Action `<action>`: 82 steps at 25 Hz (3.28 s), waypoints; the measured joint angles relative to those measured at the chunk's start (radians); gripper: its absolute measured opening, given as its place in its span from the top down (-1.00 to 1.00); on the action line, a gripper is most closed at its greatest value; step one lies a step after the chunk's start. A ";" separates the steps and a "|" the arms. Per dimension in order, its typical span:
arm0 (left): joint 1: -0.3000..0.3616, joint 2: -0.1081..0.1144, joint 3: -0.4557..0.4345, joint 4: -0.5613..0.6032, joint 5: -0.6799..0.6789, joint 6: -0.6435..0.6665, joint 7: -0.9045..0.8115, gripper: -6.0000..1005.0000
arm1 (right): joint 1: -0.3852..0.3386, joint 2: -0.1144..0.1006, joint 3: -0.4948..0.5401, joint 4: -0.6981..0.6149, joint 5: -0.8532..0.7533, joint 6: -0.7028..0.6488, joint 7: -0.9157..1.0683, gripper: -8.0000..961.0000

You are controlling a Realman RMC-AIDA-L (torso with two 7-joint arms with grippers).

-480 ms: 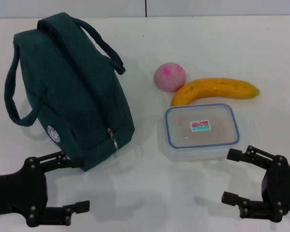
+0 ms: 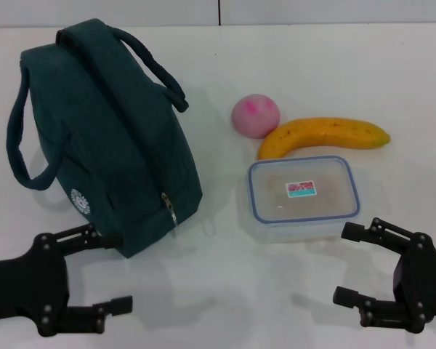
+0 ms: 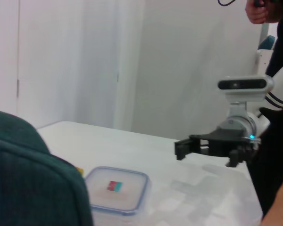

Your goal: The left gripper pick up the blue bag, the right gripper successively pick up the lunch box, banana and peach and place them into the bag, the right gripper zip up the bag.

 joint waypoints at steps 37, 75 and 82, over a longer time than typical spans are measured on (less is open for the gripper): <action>-0.295 0.127 -0.246 0.396 0.250 -0.098 -1.574 -0.65 | 0.001 0.000 0.000 0.004 0.012 -0.014 0.004 -0.80; -0.422 0.092 -0.106 0.478 0.419 -0.132 -1.558 0.37 | -0.001 0.000 0.002 0.027 0.023 -0.004 -0.001 -0.79; -0.419 0.092 -0.109 0.480 0.383 -0.124 -1.560 0.85 | -0.006 -0.002 0.003 0.073 0.093 -0.047 0.019 -0.79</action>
